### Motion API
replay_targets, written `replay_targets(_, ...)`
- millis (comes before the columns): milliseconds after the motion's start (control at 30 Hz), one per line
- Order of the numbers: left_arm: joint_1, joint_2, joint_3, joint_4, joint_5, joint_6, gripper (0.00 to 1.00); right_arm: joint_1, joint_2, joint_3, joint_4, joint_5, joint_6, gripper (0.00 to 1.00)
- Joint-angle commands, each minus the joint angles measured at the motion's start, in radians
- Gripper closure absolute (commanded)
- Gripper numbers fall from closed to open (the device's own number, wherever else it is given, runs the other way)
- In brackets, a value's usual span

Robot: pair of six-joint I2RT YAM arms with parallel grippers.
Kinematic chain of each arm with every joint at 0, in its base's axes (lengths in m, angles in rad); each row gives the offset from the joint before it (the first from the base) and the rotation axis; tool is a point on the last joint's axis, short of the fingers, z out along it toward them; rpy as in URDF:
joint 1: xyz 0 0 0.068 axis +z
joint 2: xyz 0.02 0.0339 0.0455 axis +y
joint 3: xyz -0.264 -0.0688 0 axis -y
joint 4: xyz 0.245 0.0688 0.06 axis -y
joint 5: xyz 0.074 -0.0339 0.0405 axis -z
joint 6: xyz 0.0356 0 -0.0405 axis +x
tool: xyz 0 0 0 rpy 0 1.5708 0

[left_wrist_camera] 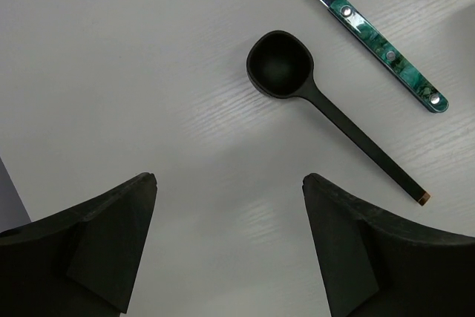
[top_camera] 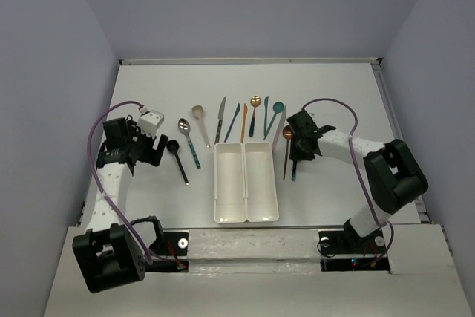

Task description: Sort the eating utensils into containers

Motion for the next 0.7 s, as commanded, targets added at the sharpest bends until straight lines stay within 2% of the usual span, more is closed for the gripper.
replay_targets(0,0.001,-0.035,-0.034,0.02,-0.009,0.032,0.07,0.009,0.039,-0.008,0.013,0.033,0.054,0.76)
replay_targets(67,0.001,-0.049,-0.048,0.02,-0.018,0.046,0.06,0.009,0.019,-0.023,0.015,0.056,0.066,0.89)
replay_targets(133,0.001,-0.057,-0.057,0.025,-0.026,0.049,0.05,0.009,-0.007,-0.036,0.013,0.078,0.075,0.99)
replay_targets(167,0.001,-0.06,-0.064,0.029,-0.031,0.05,0.05,0.009,-0.038,-0.049,0.012,0.098,0.084,1.0)
replay_targets(300,0.001,-0.074,-0.071,0.039,-0.037,0.05,0.04,0.009,-0.108,-0.062,0.004,0.119,0.092,1.0)
replay_targets(500,-0.001,-0.1,-0.085,0.068,-0.041,0.03,0.03,0.02,-0.34,-0.037,-0.043,0.159,0.081,1.0)
replay_targets(633,0.001,-0.106,-0.1,0.091,-0.052,0.014,0.02,0.128,-0.492,0.026,-0.118,0.236,0.127,1.0)
replay_targets(667,0.001,-0.107,-0.109,0.101,-0.058,0.009,0.02,0.215,-0.527,0.045,-0.137,0.271,0.161,1.0)
